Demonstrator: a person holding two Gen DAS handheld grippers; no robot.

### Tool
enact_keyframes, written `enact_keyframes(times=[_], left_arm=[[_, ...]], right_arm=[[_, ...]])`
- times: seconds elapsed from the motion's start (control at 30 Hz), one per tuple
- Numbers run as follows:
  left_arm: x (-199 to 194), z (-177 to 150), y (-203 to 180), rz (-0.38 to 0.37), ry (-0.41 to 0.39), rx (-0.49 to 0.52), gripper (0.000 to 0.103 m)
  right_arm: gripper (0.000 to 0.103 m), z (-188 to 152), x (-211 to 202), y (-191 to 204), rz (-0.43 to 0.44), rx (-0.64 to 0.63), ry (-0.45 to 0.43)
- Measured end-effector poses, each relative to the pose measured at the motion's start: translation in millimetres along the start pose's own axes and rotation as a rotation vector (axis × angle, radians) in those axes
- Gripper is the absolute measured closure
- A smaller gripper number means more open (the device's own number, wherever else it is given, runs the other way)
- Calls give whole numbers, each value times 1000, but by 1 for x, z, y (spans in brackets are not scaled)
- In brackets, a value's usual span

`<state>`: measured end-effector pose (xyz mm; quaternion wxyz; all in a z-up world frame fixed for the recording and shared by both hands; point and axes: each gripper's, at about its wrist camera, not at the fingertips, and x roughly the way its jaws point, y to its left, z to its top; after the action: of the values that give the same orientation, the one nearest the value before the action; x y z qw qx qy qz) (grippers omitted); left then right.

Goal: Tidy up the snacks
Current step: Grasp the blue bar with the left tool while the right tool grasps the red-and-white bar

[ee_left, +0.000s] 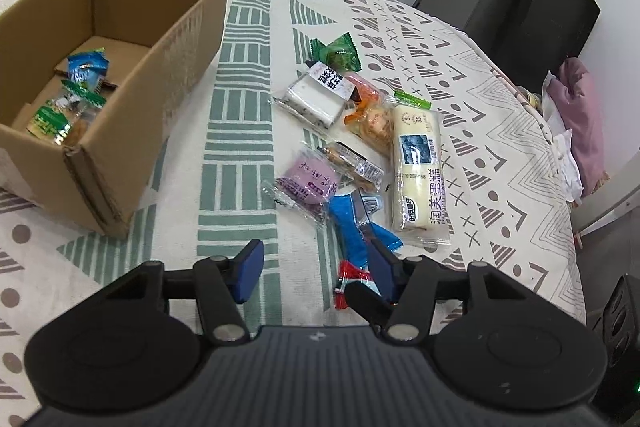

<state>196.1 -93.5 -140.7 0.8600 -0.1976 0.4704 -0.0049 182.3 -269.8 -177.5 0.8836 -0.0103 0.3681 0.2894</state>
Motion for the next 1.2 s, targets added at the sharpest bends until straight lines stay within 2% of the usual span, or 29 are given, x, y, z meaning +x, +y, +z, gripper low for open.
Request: enact_keyframes(times=[0.07,0.23,0.47,0.53,0.67,0.97,1.13,1.2], left_arm=[[3,0,0,-1,2,0,48],[11,-2,-2,-7,13,0,48],[24,1,-7,-18,8,-13,48],[26,3,-10,-28,-17,-20,48],[34,6,-14,-32,-34,-58,53],[52,14,-20,11,-46,-83,53],[54,11,-24,16,-40,-80,53],[54,7,-24,0,-33,-82,54]], right_arm=[[54,-2,0,0,-4,-12,-2],[62,-3,-8,-10,-12,11,5],[61,-8,-18,-21,-62,52,5],[60,-8,-20,-23,-93,62,3],[59,-11,-27,-30,-138,69,-5],[52,-19,-38,-39,-74,132,3],[52,-23,-42,-36,-66,135,17],[56,-25,-40,-36,-77,131,31]])
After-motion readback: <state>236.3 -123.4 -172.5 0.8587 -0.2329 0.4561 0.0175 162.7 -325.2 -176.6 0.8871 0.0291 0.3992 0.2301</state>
